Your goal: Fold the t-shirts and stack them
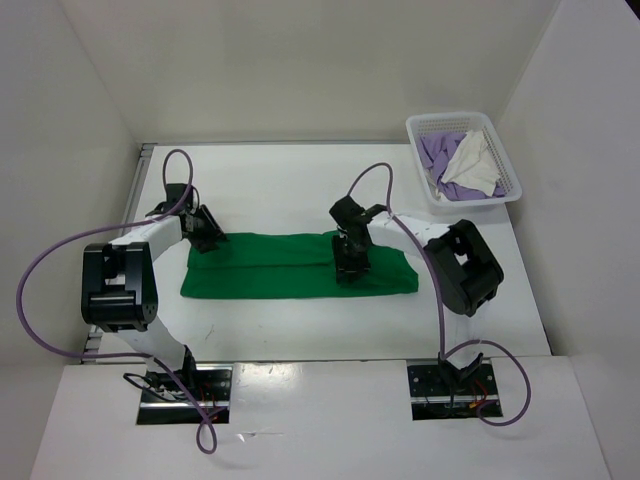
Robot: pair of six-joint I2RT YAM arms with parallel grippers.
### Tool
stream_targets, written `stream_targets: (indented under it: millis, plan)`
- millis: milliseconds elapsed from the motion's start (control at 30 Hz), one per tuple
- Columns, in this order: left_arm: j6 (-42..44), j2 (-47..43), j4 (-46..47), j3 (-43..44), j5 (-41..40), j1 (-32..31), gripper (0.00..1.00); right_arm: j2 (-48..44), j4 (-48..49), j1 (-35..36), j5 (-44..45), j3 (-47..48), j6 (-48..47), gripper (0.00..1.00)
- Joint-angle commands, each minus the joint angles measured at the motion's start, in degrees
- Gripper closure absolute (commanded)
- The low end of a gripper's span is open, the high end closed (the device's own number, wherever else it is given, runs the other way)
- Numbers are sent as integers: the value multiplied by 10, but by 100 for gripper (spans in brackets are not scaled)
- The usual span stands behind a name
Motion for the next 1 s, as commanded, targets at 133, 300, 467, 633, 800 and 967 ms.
stream_targets:
  millis: [133, 300, 467, 633, 800, 967]
  plan:
    - [-6, -12, 11, -5, 20, -2, 53, 12, 10, 12, 17, 16, -8, 64]
    - [-6, -12, 11, -5, 20, -2, 53, 18, -1, 12, 17, 34, -8, 88]
    - [-6, -7, 11, 8, 25, -7, 53, -8, -43, 18, 1, 54, -13, 92]
    - [-6, -2, 5, 27, 25, -7, 53, -16, -62, 23, -78, 54, -24, 92]
    - [-1, 4, -1, 38, 25, -7, 53, 0, -62, 42, -113, 65, -24, 93]
    - [-1, 10, -6, 49, 25, -7, 53, 6, -50, 42, -127, 65, -11, 68]
